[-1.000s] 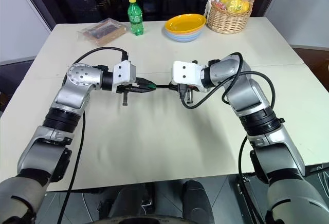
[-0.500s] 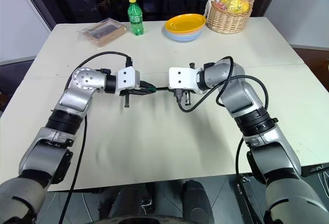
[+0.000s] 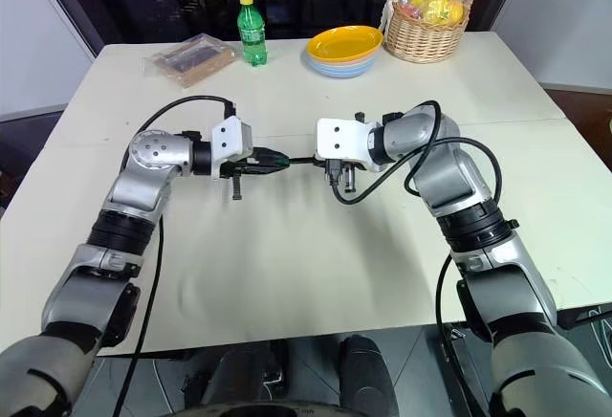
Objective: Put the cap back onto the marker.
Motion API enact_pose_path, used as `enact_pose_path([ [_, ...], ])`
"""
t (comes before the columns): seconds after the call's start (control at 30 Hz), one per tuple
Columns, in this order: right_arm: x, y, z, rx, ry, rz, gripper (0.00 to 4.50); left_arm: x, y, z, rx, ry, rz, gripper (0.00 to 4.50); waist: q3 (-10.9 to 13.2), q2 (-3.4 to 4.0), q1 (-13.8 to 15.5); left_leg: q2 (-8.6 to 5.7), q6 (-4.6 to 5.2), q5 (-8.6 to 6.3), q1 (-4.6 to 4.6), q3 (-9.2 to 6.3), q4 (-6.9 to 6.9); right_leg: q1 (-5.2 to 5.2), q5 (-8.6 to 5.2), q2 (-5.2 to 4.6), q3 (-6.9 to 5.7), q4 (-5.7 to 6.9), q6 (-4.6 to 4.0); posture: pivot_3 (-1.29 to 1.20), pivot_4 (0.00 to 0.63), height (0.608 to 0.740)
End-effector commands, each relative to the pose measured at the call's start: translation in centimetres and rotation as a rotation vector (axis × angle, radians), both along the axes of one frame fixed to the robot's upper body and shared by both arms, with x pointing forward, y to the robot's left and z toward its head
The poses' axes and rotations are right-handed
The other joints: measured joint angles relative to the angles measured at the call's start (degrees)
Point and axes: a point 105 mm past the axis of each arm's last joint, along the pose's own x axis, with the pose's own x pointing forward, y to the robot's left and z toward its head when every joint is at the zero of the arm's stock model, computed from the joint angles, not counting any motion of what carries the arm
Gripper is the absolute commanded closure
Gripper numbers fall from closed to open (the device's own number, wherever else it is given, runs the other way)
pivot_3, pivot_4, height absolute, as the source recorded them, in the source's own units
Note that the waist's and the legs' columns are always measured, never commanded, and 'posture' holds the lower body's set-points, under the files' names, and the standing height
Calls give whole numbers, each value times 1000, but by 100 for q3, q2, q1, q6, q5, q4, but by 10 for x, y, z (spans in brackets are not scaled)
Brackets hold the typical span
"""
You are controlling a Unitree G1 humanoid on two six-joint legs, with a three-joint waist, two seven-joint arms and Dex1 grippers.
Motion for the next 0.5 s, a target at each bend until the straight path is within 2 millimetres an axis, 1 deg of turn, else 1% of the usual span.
enact_pose_path([
  [0.03,-30,44,18,74,-47,225,4423,-21,-35,29,-83,-90,-170,4500,0,0,-5,0,0,0,0,0,0,0,0,0,0,0,0,0,150,740],
  [0.23,-32,46,17,54,-40,242,4423,-17,-33,24,-19,-112,-165,4500,0,0,-3,0,0,0,0,0,0,-1,0,0,0,0,0,0,150,740],
  [0.5,-28,53,16,38,-57,223,4423,-11,-37,21,11,-148,-133,4500,0,0,-5,0,0,0,0,0,0,-1,0,0,0,1,0,0,150,740],
])
